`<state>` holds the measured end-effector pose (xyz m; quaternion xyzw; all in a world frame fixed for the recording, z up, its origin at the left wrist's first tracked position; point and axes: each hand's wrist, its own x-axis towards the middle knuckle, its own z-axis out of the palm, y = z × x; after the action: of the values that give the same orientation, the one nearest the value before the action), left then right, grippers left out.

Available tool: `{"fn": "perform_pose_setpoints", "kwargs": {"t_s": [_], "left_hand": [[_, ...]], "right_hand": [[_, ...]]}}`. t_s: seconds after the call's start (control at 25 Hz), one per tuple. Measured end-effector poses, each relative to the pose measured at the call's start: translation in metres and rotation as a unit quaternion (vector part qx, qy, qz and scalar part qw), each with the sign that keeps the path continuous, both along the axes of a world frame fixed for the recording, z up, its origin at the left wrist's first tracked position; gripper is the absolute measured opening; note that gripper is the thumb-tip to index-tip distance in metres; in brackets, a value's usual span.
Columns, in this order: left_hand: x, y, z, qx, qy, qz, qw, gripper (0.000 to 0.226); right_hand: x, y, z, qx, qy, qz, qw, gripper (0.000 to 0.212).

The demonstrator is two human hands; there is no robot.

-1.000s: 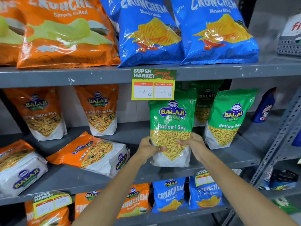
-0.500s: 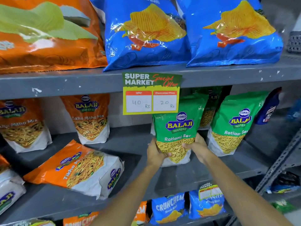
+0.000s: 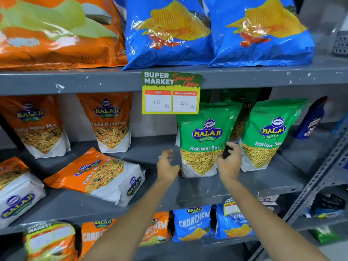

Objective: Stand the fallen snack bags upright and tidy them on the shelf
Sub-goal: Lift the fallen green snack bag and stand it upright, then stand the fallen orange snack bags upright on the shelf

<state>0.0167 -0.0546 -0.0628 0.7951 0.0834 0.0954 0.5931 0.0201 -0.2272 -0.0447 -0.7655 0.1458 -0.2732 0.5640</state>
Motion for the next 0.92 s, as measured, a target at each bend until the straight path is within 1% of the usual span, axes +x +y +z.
{"fn": "perform_pose_setpoints", "kwargs": {"t_s": [0.08, 0.16, 0.28, 0.36, 0.44, 0.52, 0.64, 0.72, 0.84, 0.92], "left_hand": [[-0.014, 0.018, 0.006, -0.006, -0.003, 0.075, 0.997, 0.044], [-0.031, 0.037, 0.015, -0.018, -0.017, 0.138, 0.990, 0.035], [-0.056, 0.065, 0.020, 0.002, -0.032, 0.212, 0.977, 0.033], [-0.073, 0.084, 0.019, 0.009, -0.034, 0.245, 0.969, 0.033], [-0.085, 0.103, 0.019, -0.011, -0.017, 0.274, 0.962, 0.032], [-0.096, 0.120, 0.020, -0.021, 0.024, 0.301, 0.953, 0.034], [-0.107, 0.140, 0.023, -0.012, 0.098, 0.307, 0.946, 0.041], [-0.106, 0.153, 0.019, -0.029, 0.156, 0.296, 0.942, 0.047], [-0.088, 0.176, 0.003, -0.153, 0.222, 0.274, 0.923, 0.062], [-0.070, 0.192, -0.015, -0.205, 0.224, 0.273, 0.913, 0.071]], "right_hand": [[-0.016, 0.008, 0.003, -0.094, -0.024, 0.007, 0.995, 0.035], [-0.028, 0.021, 0.005, -0.132, -0.044, 0.040, 0.989, 0.031], [-0.038, 0.045, 0.006, -0.115, -0.049, 0.091, 0.988, 0.030], [-0.044, 0.063, 0.006, -0.107, -0.055, 0.129, 0.984, 0.030], [-0.050, 0.082, 0.007, -0.122, -0.047, 0.171, 0.977, 0.030], [-0.055, 0.102, 0.008, -0.140, -0.041, 0.211, 0.967, 0.030], [-0.052, 0.133, 0.007, -0.168, -0.029, 0.250, 0.953, 0.029], [-0.047, 0.154, 0.006, -0.183, -0.002, 0.266, 0.947, 0.028], [-0.036, 0.182, 0.006, -0.178, 0.041, 0.290, 0.939, 0.025], [-0.026, 0.198, 0.002, -0.177, 0.081, 0.295, 0.935, 0.020]]}}
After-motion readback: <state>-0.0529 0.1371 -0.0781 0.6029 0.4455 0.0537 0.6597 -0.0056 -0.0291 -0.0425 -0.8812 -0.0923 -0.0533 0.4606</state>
